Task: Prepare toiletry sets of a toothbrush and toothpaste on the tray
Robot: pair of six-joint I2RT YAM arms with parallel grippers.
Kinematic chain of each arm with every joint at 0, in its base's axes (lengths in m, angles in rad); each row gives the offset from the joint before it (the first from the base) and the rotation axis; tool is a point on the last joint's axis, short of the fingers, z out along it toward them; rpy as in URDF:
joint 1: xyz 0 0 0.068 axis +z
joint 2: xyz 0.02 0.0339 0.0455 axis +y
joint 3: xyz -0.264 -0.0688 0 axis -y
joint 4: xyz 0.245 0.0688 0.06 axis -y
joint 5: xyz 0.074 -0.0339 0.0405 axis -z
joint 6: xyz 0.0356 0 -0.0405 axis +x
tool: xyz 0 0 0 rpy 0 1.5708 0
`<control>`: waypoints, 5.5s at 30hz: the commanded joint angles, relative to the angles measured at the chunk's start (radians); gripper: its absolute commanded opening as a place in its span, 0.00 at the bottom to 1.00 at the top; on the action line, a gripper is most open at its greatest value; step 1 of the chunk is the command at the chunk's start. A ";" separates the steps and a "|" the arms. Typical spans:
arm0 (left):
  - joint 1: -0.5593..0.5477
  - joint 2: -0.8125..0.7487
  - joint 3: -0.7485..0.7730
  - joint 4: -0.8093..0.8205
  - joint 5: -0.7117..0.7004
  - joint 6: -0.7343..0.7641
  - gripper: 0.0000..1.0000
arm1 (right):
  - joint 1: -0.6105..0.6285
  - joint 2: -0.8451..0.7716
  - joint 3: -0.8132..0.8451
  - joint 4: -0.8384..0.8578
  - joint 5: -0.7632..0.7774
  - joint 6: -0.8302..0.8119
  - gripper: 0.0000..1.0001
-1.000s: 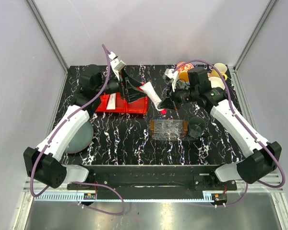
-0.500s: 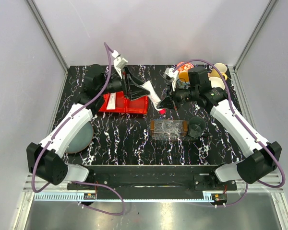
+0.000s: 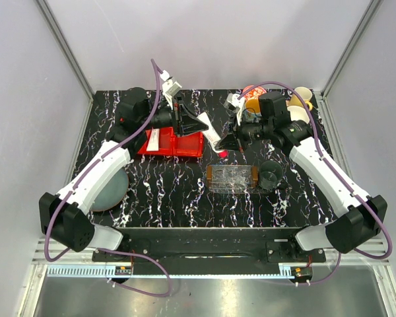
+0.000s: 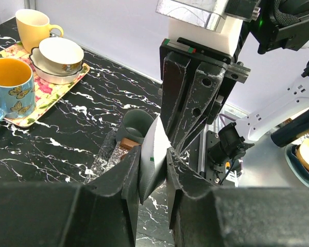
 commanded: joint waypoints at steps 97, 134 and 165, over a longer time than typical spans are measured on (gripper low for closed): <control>-0.309 0.132 -0.173 -0.045 -0.445 0.627 0.00 | -0.212 -0.174 -0.142 -0.014 0.515 -0.005 0.61; -0.312 0.164 -0.203 -0.030 -0.452 0.651 0.00 | -0.212 -0.174 -0.148 -0.015 0.510 -0.006 0.62; -0.317 0.195 -0.226 -0.013 -0.450 0.674 0.00 | -0.212 -0.174 -0.153 -0.012 0.507 -0.009 0.61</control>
